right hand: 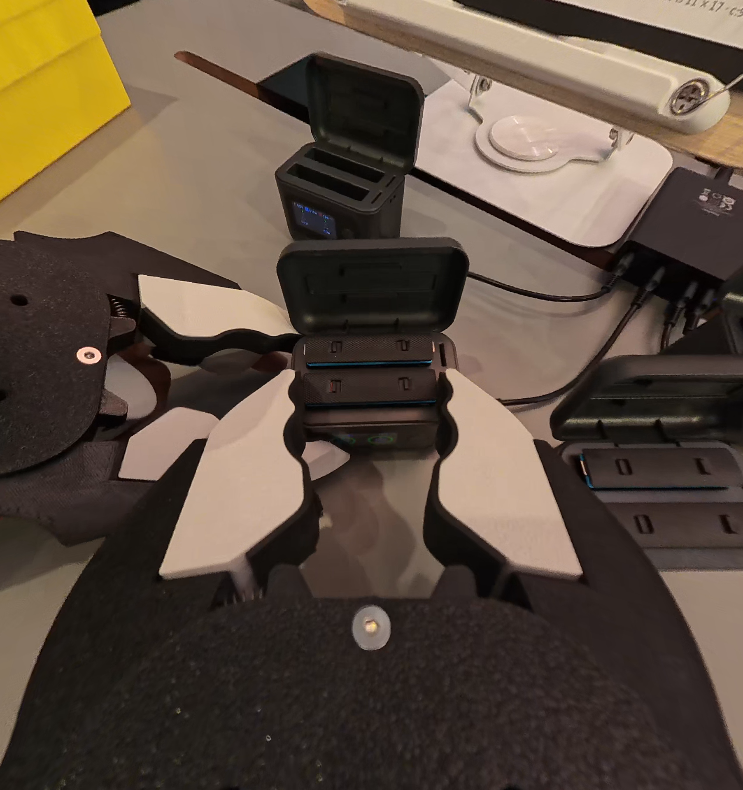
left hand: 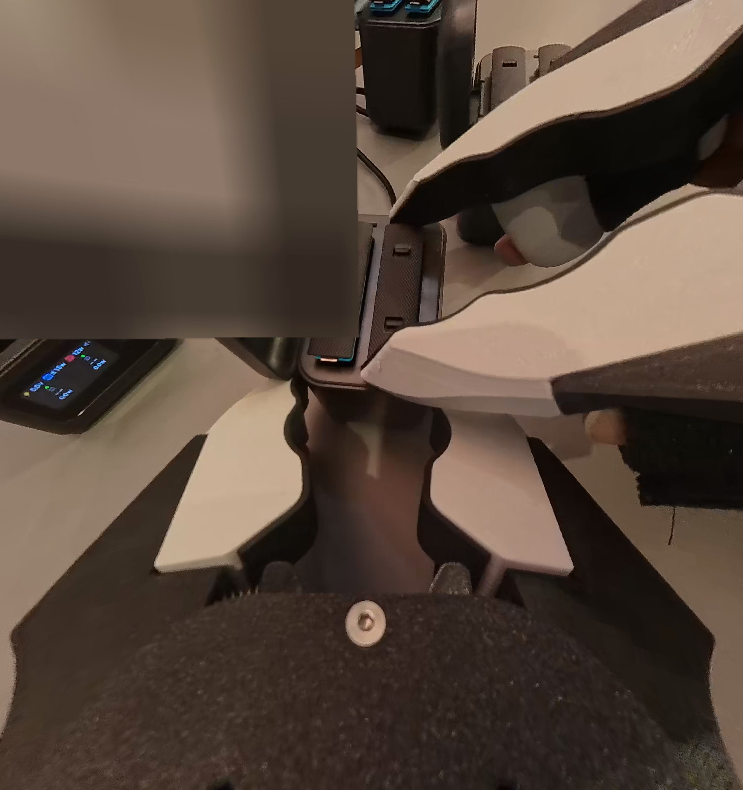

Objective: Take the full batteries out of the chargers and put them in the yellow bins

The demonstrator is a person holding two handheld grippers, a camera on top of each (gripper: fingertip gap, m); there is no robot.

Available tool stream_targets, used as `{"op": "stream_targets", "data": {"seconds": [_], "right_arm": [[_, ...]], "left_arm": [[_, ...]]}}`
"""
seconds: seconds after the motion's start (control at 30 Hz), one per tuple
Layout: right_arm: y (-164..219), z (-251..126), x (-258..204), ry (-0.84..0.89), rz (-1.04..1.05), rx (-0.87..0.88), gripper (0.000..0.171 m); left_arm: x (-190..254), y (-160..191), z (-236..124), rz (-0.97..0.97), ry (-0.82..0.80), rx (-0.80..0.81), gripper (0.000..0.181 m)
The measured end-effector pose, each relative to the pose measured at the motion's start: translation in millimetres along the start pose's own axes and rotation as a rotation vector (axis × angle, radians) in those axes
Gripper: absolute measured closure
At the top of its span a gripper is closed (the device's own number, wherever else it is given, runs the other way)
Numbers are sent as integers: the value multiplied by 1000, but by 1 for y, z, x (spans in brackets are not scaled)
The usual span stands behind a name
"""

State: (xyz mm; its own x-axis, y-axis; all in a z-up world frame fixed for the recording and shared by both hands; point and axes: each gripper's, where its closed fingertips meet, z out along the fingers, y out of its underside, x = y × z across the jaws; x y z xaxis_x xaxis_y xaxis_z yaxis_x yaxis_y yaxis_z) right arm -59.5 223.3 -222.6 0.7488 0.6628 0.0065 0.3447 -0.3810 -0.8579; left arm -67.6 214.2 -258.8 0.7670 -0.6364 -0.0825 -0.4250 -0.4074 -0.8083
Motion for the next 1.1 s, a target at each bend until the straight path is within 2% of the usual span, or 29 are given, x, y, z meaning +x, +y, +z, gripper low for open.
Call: {"op": "stream_targets", "data": {"seconds": [0.53,0.67,0.87,1.0,1.07,1.1], "right_arm": [[-2,-2,3,5,10,75,113],[-32,-21,7,-8,31,201,113],[-39,-38,17,-6,41,238,113],[-54,-54,23,-12,66,287,112],[-55,-59,27,-16,85,296,112],[-54,-60,29,-18,96,298,112]], "left_arm": [[2,0,2,3,32,-1,126],[2,0,2,7,34,-3,126],[2,1,2,-2,34,-2,126],[5,4,-9,20,117,-30,106],[-2,5,-21,40,122,-37,111],[-3,2,-28,51,135,-20,119]]}}
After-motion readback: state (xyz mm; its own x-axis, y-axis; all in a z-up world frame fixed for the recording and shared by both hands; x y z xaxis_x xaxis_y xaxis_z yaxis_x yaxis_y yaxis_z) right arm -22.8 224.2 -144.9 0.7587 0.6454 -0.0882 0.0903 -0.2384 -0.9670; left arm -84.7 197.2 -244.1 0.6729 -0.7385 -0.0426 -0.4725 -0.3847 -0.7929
